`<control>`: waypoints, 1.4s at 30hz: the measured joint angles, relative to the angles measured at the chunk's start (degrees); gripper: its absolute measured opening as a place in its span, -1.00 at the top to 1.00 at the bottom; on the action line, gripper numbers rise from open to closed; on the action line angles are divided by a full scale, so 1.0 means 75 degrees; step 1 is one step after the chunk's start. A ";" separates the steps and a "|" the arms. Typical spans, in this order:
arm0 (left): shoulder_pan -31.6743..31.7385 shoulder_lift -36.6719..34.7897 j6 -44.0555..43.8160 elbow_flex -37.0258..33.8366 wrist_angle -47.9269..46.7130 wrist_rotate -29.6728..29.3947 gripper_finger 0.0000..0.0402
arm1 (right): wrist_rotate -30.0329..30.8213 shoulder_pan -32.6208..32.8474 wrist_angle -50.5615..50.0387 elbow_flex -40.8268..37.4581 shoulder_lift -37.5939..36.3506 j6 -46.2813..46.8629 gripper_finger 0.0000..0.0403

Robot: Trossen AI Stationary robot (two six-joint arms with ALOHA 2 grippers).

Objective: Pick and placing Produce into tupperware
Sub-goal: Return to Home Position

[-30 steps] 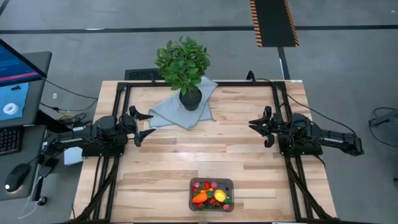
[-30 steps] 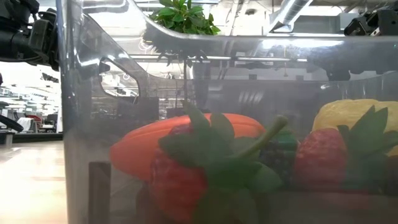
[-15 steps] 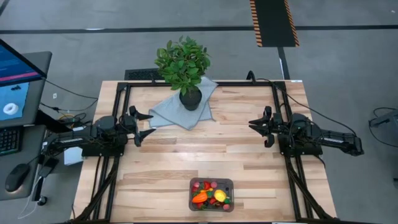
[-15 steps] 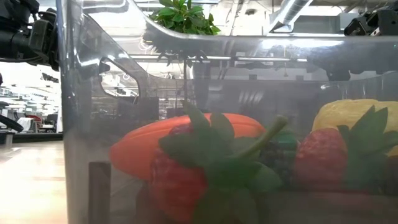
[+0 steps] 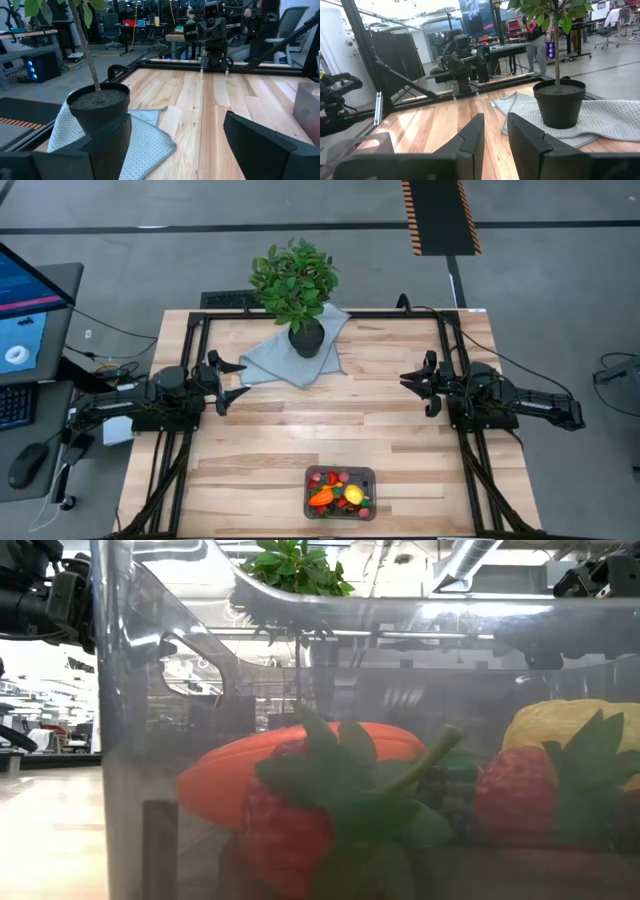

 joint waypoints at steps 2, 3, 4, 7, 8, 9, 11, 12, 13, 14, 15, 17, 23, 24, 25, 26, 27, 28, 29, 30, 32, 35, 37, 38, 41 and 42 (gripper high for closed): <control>0.0000 0.0000 0.0015 0.0000 0.0000 0.0002 -0.53 | 0.0000 0.0002 0.0000 -0.0002 0.0000 0.0000 0.46; 0.0003 -0.0001 0.0002 0.0000 0.0000 0.0002 -0.53 | 0.0000 0.0002 -0.0001 0.0000 -0.0002 0.0003 0.46; 0.0001 -0.0001 -0.0041 0.0000 0.0000 0.0002 -0.53 | -0.0002 0.0000 0.0000 0.0000 0.0000 0.0000 0.46; 0.0003 -0.0003 -0.0041 0.0000 0.0000 0.0002 -0.53 | 0.0000 0.0000 -0.0003 0.0000 -0.0003 0.0000 0.46; 0.0002 -0.0002 -0.0007 0.0000 0.0000 0.0001 -0.53 | 0.0000 0.0003 0.0000 0.0000 0.0000 0.0000 0.46; 0.0000 -0.0003 0.0018 0.0000 0.0000 0.0002 -0.53 | 0.0000 0.0001 -0.0002 -0.0002 -0.0001 0.0001 0.46; 0.0000 -0.0003 0.0013 0.0000 0.0000 0.0002 -0.53 | -0.0003 0.0001 -0.0003 0.0000 -0.0001 0.0001 0.46; 0.0002 0.0000 -0.0027 0.0000 0.0000 0.0002 -0.53 | 0.0000 0.0000 -0.0001 -0.0001 -0.0002 0.0003 0.46; 0.0001 -0.0001 -0.0053 0.0000 0.0000 0.0001 -0.53 | -0.0001 0.0000 0.0000 -0.0001 -0.0001 0.0001 0.46; 0.0002 -0.0003 -0.0058 0.0000 0.0000 0.0002 -0.53 | -0.0002 0.0003 -0.0002 0.0000 0.0000 0.0000 0.46; 0.0001 -0.0002 -0.0052 0.0000 0.0000 0.0002 -0.53 | -0.0003 0.0000 0.0000 -0.0003 -0.0003 0.0003 0.46; 0.0000 -0.0003 -0.0002 0.0000 0.0000 0.0002 -0.53 | 0.0000 0.0003 0.0000 0.0000 -0.0001 0.0003 0.46; 0.0002 0.0000 -0.0056 0.0000 0.0000 0.0002 -0.53 | -0.0002 0.0003 -0.0003 0.0000 -0.0003 0.0003 0.46; 0.0001 0.0000 -0.0034 0.0000 0.0000 0.0002 -0.53 | -0.0003 0.0003 0.0000 0.0000 0.0000 0.0000 0.46; 0.0003 0.0000 0.0007 0.0000 0.0000 0.0002 -0.53 | -0.0001 0.0002 -0.0001 -0.0002 -0.0002 0.0000 0.46; 0.0000 -0.0002 0.0012 0.0000 0.0000 0.0002 -0.53 | 0.0000 0.0001 -0.0001 -0.0003 -0.0001 0.0002 0.46; 0.0000 -0.0002 0.0007 0.0000 0.0000 0.0002 -0.53 | 0.0000 0.0002 -0.0002 -0.0002 -0.0001 0.0001 0.46; 0.0001 -0.0002 -0.0009 0.0000 0.0000 0.0002 -0.53 | -0.0002 0.0002 -0.0001 -0.0002 -0.0002 0.0003 0.46; 0.0002 -0.0003 -0.0050 0.0000 0.0000 0.0002 -0.53 | 0.0000 0.0003 0.0000 -0.0001 0.0000 0.0001 0.46; 0.0003 -0.0003 -0.0071 0.0000 0.0000 0.0001 -0.53 | 0.0000 0.0000 0.0000 -0.0003 -0.0003 0.0000 0.46; 0.0003 -0.0003 -0.0072 0.0000 0.0000 0.0002 -0.53 | 0.0000 0.0000 -0.0002 -0.0003 0.0000 0.0003 0.46; 0.0001 -0.0001 0.0029 0.0000 0.0000 0.0002 -0.53 | 0.0000 0.0001 -0.0002 -0.0003 -0.0001 0.0002 0.46; 0.0000 -0.0003 0.0029 0.0000 0.0000 -0.0001 -0.53 | -0.0002 0.0001 0.0000 0.0000 -0.0001 0.0003 0.46; 0.0000 -0.0003 -0.0018 0.0000 0.0000 0.0002 -0.53 | -0.0003 0.0001 0.0000 -0.0001 -0.0002 0.0002 0.46; 0.0002 -0.0002 -0.0084 0.0000 0.0000 0.0002 -0.53 | -0.0002 0.0000 0.0000 0.0000 -0.0003 0.0000 0.46; 0.0000 -0.0002 -0.0087 0.0000 0.0000 0.0000 -0.53 | 0.0000 0.0003 0.0000 -0.0002 -0.0001 0.0002 0.46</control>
